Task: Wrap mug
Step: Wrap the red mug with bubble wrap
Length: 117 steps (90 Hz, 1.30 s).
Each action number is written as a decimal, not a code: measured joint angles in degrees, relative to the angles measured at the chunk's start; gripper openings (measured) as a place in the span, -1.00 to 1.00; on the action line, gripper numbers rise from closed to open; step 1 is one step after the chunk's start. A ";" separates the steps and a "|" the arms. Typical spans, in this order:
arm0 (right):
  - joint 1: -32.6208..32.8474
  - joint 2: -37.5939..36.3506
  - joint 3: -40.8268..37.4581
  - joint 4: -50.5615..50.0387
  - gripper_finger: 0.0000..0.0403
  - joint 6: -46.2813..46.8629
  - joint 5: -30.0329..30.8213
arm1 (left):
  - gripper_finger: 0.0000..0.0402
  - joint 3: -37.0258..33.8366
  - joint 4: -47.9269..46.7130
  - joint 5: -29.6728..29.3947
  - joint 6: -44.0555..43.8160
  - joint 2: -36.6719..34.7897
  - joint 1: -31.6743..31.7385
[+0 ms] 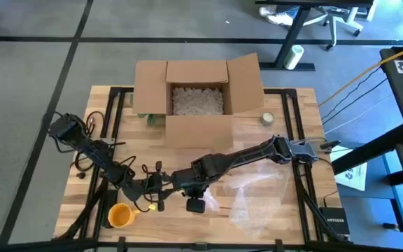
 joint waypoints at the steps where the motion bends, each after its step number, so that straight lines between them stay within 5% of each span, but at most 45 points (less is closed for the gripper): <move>1: 0.00 -0.05 0.28 -0.13 -0.99 -0.04 0.43 | -0.42 0.00 -0.03 0.00 -0.01 0.01 -0.09; 26: -0.15 -0.94 -0.08 0.07 -1.00 -2.28 13.56 | -0.42 0.00 0.84 0.00 -0.39 0.04 -1.72; 73: 0.28 1.66 -4.62 3.65 -1.00 -1.58 5.59 | -0.42 0.00 0.43 -0.04 -8.01 0.04 -7.70; 117: 0.22 1.42 -17.52 18.03 -1.00 -0.51 2.32 | -0.42 0.02 -13.99 -2.60 -23.18 0.06 -10.10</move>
